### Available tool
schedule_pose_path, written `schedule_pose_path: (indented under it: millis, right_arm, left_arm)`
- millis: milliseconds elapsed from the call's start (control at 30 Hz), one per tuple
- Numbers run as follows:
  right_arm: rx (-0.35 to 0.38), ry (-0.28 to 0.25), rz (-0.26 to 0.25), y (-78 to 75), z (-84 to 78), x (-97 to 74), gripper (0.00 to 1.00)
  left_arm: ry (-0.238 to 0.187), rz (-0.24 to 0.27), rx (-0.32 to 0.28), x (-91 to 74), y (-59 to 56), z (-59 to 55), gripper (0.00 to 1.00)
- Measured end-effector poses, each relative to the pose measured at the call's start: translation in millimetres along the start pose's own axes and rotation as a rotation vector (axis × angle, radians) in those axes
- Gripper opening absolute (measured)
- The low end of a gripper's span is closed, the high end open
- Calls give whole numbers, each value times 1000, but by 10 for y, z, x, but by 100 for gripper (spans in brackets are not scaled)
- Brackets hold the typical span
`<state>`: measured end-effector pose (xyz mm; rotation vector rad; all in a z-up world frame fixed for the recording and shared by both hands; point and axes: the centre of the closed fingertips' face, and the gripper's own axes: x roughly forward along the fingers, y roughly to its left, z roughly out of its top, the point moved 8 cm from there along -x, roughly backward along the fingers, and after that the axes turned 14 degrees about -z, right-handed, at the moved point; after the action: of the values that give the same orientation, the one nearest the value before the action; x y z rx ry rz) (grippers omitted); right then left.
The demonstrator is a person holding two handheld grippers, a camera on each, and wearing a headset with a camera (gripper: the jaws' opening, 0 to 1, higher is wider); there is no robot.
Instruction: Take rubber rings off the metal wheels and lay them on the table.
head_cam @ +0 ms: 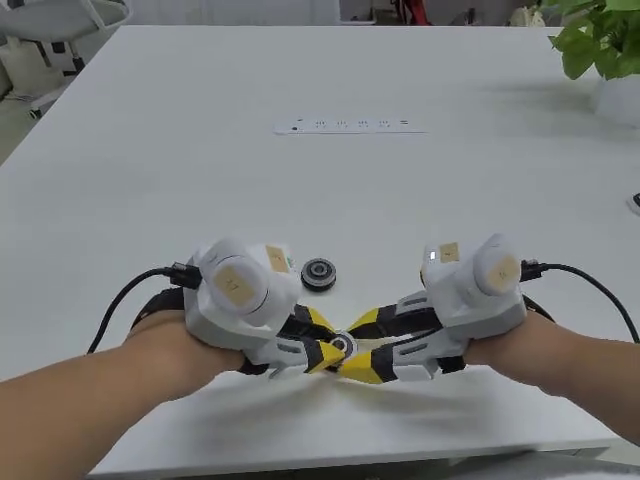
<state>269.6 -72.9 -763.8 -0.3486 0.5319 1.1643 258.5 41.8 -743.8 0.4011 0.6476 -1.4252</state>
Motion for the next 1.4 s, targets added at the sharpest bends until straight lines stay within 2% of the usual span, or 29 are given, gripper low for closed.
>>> schedule_pose_path:
  millis: [100,500,700,833,1033,1300,1367,1400]
  right_arm:
    - [-24,0,-9,1,-3,-7,25]
    - [-40,-1,-8,4,-19,-51,21]
    - [-31,9,-6,-5,-49,-84,17]
    - [-40,17,-8,-15,-72,-102,11]
    - [-43,20,-9,-9,-77,-106,9]
    - [5,39,-16,-30,-94,-119,1]
    - [45,42,-19,-45,-97,-127,0]
    - [93,53,-22,-48,-100,-131,0]
  left_arm:
    - [-2,1,-1,2,1,-3,13]
    - [-4,1,1,-1,-9,-8,13]
    - [-5,-1,2,-3,-9,-10,13]
    - [-8,0,-1,-3,-10,-11,13]
    - [-8,2,-2,0,-11,-8,13]
    - [-5,6,2,0,-11,-7,12]
    - [-4,6,3,0,-11,-6,12]
    - [-4,6,4,0,-12,-5,12]
